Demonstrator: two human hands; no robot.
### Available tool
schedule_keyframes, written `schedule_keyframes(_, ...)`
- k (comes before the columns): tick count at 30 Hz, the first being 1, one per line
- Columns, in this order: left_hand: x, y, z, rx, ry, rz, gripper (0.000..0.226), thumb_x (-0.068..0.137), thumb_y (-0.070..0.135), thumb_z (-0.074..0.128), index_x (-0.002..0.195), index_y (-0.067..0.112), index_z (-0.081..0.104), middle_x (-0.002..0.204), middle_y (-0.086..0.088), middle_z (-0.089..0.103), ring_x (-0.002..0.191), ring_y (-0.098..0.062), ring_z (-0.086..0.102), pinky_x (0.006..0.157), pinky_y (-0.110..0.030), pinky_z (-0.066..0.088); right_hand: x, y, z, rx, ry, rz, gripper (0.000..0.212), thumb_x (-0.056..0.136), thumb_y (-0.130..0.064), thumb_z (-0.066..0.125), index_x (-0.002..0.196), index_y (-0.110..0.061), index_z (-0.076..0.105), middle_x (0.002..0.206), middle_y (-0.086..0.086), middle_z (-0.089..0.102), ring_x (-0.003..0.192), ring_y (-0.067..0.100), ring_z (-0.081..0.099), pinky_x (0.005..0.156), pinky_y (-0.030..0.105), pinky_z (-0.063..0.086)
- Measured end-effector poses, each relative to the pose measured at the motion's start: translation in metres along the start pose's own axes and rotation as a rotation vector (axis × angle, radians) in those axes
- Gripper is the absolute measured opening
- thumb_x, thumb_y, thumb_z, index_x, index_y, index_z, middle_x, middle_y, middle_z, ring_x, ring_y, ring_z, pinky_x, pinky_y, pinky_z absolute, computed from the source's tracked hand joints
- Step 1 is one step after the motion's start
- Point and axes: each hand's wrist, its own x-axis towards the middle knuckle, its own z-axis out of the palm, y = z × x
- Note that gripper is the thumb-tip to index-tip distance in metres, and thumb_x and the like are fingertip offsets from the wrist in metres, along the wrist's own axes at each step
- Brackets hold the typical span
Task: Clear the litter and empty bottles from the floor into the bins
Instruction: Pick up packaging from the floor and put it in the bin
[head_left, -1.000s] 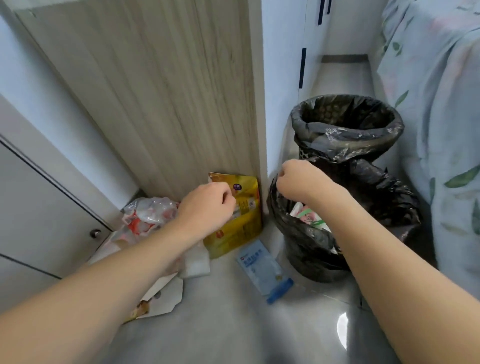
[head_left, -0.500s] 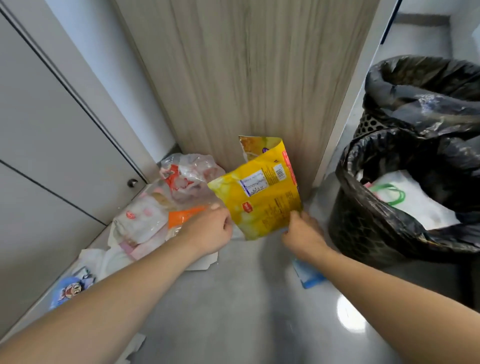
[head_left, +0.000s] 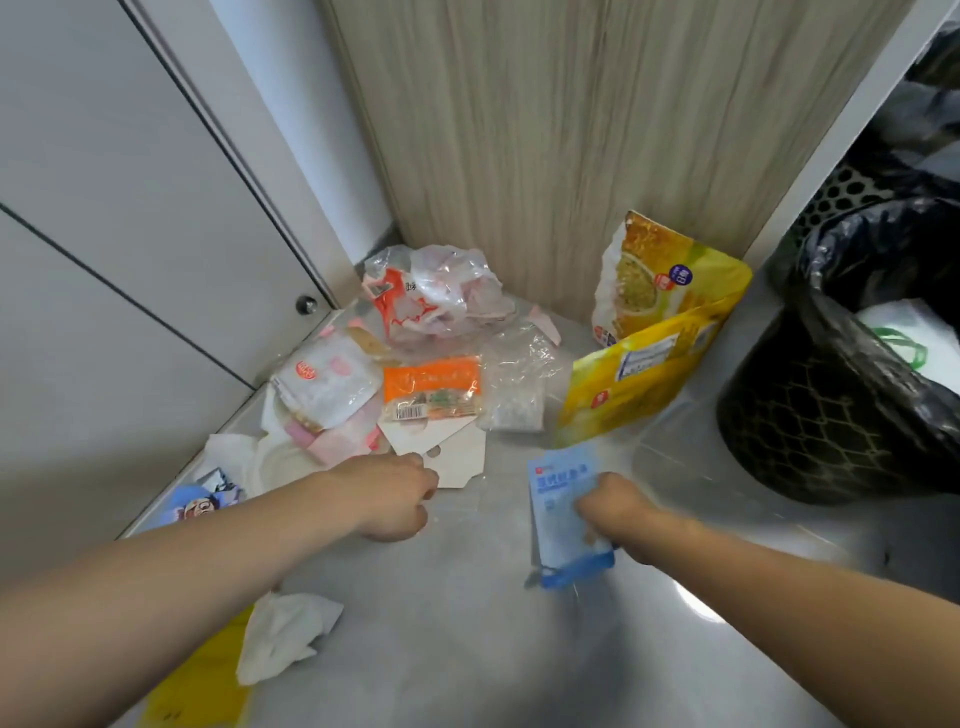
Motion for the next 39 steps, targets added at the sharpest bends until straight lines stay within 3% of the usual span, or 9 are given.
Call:
schedule_keyframes(5, 0.011, -0.02, 0.038, -0.046, 0.17, -0.063, 0.039, 0.088, 0.027, 0.049, 0.125, 0.018, 0.051, 0.128, -0.003, 0.049, 0.115, -0.024, 0.05, 0.088, -0.037, 0.049, -0.034, -0.04, 0.012, -0.279, -0.249, -0.171, 0.026, 0.088, -0.009, 0.044, 0.109, -0.005, 0.059, 0.103, 0.009, 0.058, 0.099, 0.026, 0.059, 0.084, 0.033, 0.05)
schedule_keyframes(13, 0.045, 0.016, 0.037, 0.183, 0.435, -0.052, 0.037, 0.095, 0.033, 0.045, 0.127, 0.014, 0.047, 0.125, -0.009, 0.05, 0.109, -0.028, 0.051, 0.086, -0.039, 0.041, -0.044, -0.071, -0.019, -0.482, -0.16, -0.234, 0.026, 0.094, -0.012, 0.041, 0.117, -0.007, 0.053, 0.117, 0.013, 0.058, 0.104, 0.027, 0.058, 0.075, 0.03, 0.048)
schedule_keyframes(21, 0.063, 0.013, 0.022, 0.608, 0.341, -0.036, 0.028, 0.096, 0.018, 0.041, 0.118, 0.009, 0.057, 0.111, -0.011, 0.059, 0.099, -0.029, 0.052, 0.086, -0.04, 0.037, -0.052, -0.072, -0.035, -0.501, -0.204, -0.224, 0.032, 0.097, -0.013, 0.038, 0.126, -0.008, 0.051, 0.129, 0.015, 0.055, 0.116, 0.03, 0.055, 0.09, 0.033, 0.047)
schedule_keyframes(24, 0.045, 0.011, -0.003, 0.207, 0.572, -0.088, 0.027, 0.094, 0.022, 0.044, 0.109, 0.012, 0.064, 0.108, -0.009, 0.065, 0.103, -0.03, 0.056, 0.089, -0.038, 0.038, -0.057, -0.08, -0.052, -0.632, -0.29, -0.242, 0.033, 0.096, -0.013, 0.039, 0.124, -0.008, 0.054, 0.126, 0.012, 0.058, 0.111, 0.027, 0.057, 0.088, 0.032, 0.046)
schedule_keyframes(26, 0.022, 0.009, -0.024, -0.167, 0.853, -0.128, 0.017, 0.091, 0.022, 0.048, 0.084, 0.013, 0.061, 0.085, -0.007, 0.064, 0.087, -0.031, 0.058, 0.072, -0.037, 0.039, -0.059, -0.089, -0.071, -0.696, -0.29, -0.274, 0.029, 0.096, -0.015, 0.041, 0.118, -0.01, 0.058, 0.115, 0.009, 0.061, 0.099, 0.023, 0.058, 0.079, 0.03, 0.046)
schedule_keyframes(30, -0.016, -0.005, -0.064, -0.94, 0.885, -0.265, 0.023, 0.093, 0.021, 0.047, 0.073, 0.01, 0.05, 0.068, -0.01, 0.052, 0.065, -0.029, 0.049, 0.058, -0.041, 0.037, -0.074, -0.115, -0.112, -0.785, -0.211, -0.334, 0.026, 0.093, -0.016, 0.047, 0.111, -0.009, 0.064, 0.099, 0.006, 0.063, 0.087, 0.022, 0.059, 0.063, 0.027, 0.044)
schedule_keyframes(32, -0.035, -0.005, -0.086, -1.109, 0.937, -0.234, 0.016, 0.089, 0.025, 0.049, 0.087, 0.013, 0.059, 0.077, -0.017, 0.061, 0.064, -0.03, 0.055, 0.063, -0.049, 0.049, -0.09, -0.13, -0.135, -0.783, -0.184, -0.369, 0.025, 0.092, -0.021, 0.052, 0.11, -0.009, 0.064, 0.098, 0.006, 0.065, 0.088, 0.024, 0.062, 0.066, 0.03, 0.049)
schedule_keyframes(35, -0.058, 0.012, -0.124, -1.291, 1.04, -0.136, 0.007, 0.096, 0.015, 0.049, 0.095, 0.013, 0.055, 0.078, -0.011, 0.064, 0.056, -0.02, 0.056, 0.047, -0.028, 0.048, -0.119, -0.146, -0.182, -0.596, -0.138, -0.425, 0.021, 0.092, -0.023, 0.058, 0.105, -0.008, 0.066, 0.105, 0.014, 0.069, 0.1, 0.032, 0.065, 0.085, 0.043, 0.053)
schedule_keyframes(39, -0.079, 0.053, -0.183, -1.314, 1.17, 0.059, 0.012, 0.097, 0.009, 0.047, 0.089, 0.015, 0.054, 0.078, -0.014, 0.066, 0.054, -0.031, 0.06, 0.042, -0.029, 0.045, -0.159, -0.147, -0.256, -0.248, 0.031, -0.472, 0.014, 0.093, -0.008, 0.057, 0.096, -0.004, 0.069, 0.096, 0.016, 0.073, 0.083, 0.029, 0.069, 0.081, 0.043, 0.055)
